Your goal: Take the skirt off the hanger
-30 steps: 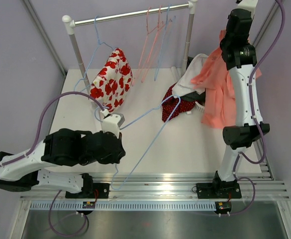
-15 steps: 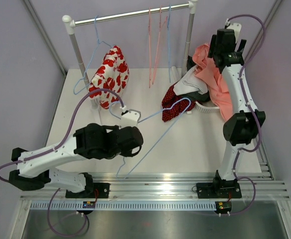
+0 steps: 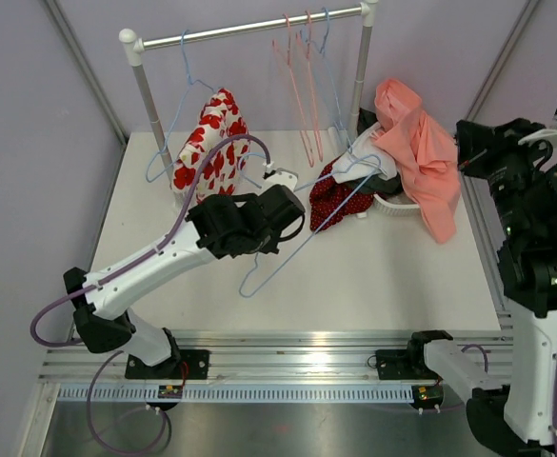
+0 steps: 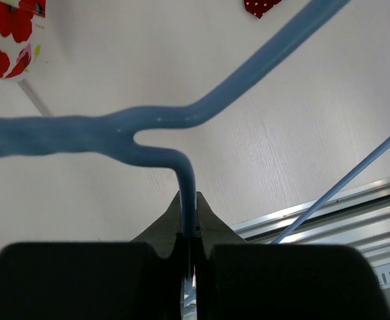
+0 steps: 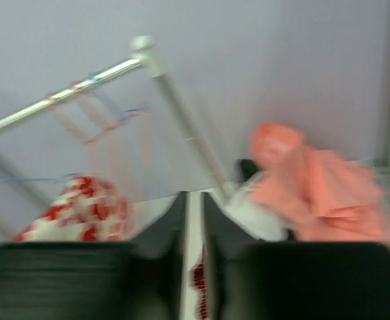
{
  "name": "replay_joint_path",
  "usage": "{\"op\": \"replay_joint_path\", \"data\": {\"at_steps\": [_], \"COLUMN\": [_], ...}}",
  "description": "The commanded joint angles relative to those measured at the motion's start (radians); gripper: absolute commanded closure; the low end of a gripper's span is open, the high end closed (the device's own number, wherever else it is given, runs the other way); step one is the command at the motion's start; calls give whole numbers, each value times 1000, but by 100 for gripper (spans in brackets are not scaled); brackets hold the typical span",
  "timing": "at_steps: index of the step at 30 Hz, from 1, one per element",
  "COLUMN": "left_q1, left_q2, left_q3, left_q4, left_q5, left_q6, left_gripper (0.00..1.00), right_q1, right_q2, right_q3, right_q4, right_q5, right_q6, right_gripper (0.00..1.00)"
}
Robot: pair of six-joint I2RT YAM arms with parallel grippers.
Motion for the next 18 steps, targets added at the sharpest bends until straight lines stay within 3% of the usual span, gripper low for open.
{"op": "replay_joint_path", "data": {"at_steps": [1,2,6,12,18], "left_q1": [7,7,7,5,-10], "left_q2": [38,48,43,91,181], "left_q3": [108,120,177,305,420], "left_q4": [72,75,91,92,83], "left_q5": [32,45,112,199,229], "left_q6": [66,64,66,90,103], "left_gripper": [100,100,100,100,100], "right_q1": [6,6,9,39,154], "right_q2": [-33,-49,-81,-50,-27], "right_q3": [-161,-196,-302,-314,-294], "right_q4": [63,141,221,241,228], "right_q5": [-455,-494,-556,-559,-470], "right_q6": [261,291,368,391,357], "right_gripper": [95,100,100,100,100]}}
